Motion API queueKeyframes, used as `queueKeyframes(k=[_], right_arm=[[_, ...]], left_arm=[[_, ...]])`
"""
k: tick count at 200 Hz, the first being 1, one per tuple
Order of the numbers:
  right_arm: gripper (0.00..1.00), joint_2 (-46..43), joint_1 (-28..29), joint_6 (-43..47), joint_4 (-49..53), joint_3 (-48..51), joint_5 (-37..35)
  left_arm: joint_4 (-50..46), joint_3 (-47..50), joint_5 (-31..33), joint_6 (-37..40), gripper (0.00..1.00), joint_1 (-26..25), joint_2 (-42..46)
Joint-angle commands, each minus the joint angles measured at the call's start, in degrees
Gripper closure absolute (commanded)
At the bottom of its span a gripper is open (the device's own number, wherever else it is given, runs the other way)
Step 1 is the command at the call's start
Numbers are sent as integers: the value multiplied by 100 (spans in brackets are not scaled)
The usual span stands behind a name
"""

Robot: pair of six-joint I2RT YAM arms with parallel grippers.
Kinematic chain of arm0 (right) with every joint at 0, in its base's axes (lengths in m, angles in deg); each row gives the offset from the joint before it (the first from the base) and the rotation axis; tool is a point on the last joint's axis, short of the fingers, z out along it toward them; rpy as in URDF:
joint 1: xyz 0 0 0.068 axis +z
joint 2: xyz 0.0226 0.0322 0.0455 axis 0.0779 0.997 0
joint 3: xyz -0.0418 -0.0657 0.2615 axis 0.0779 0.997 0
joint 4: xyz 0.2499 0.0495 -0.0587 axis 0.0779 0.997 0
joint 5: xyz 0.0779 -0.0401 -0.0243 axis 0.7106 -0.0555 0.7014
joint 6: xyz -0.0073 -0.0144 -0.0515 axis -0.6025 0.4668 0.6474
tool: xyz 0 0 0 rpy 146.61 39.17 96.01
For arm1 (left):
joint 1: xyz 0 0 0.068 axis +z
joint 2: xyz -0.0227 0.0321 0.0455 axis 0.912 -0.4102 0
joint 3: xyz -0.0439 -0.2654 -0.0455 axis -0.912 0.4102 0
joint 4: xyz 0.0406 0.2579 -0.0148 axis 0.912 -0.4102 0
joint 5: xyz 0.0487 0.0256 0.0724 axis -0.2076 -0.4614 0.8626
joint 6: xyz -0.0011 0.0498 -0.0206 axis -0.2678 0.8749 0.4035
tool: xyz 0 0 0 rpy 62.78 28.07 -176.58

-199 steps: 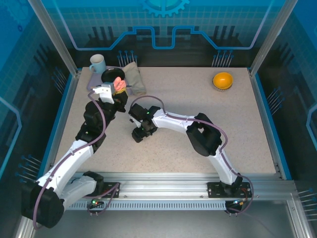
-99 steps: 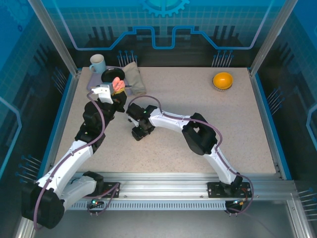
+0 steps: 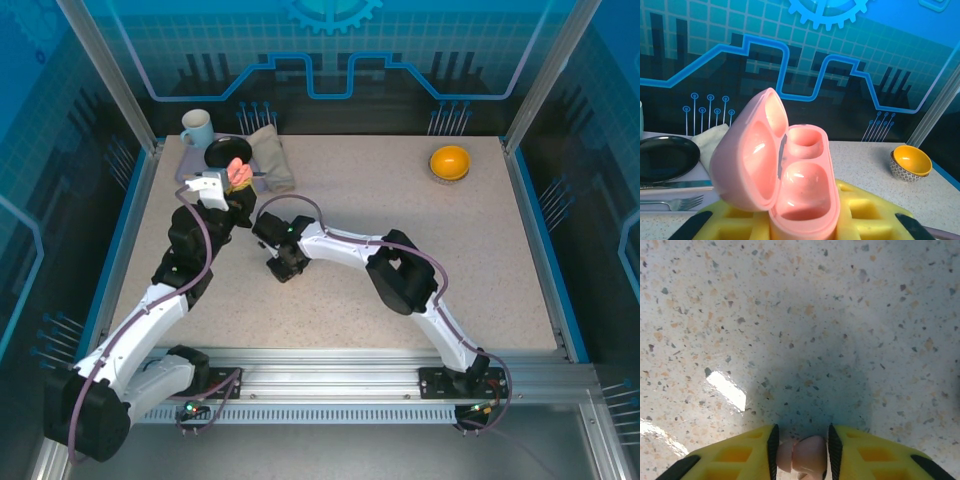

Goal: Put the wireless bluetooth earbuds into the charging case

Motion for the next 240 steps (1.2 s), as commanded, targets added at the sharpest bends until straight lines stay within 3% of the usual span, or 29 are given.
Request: queueKeyframes(k=[1, 57, 122, 150, 165, 240], right_arm=[[67, -281, 108, -124, 104, 379, -182], [67, -1322, -283, -744, -703, 1698, 325], [68, -2209, -1416, -1924, -2610, 3630, 2615], [69, -2445, -1840, -2383, -3278, 4201, 3230], [69, -2603, -1953, -2428, -3229, 4303, 3186], [70, -3080, -1771, -2194, -1994, 4197, 1254]], left_arm=[[98, 34, -138, -123, 100, 67, 88], [32, 26, -302, -193, 100, 68, 99], [-73, -27, -429, -227, 100, 68, 125], [-109, -49, -469, -222, 100, 67, 150], [-111, -54, -490, -245, 100, 67, 143], [-84, -63, -562, -358, 100, 67, 98]])
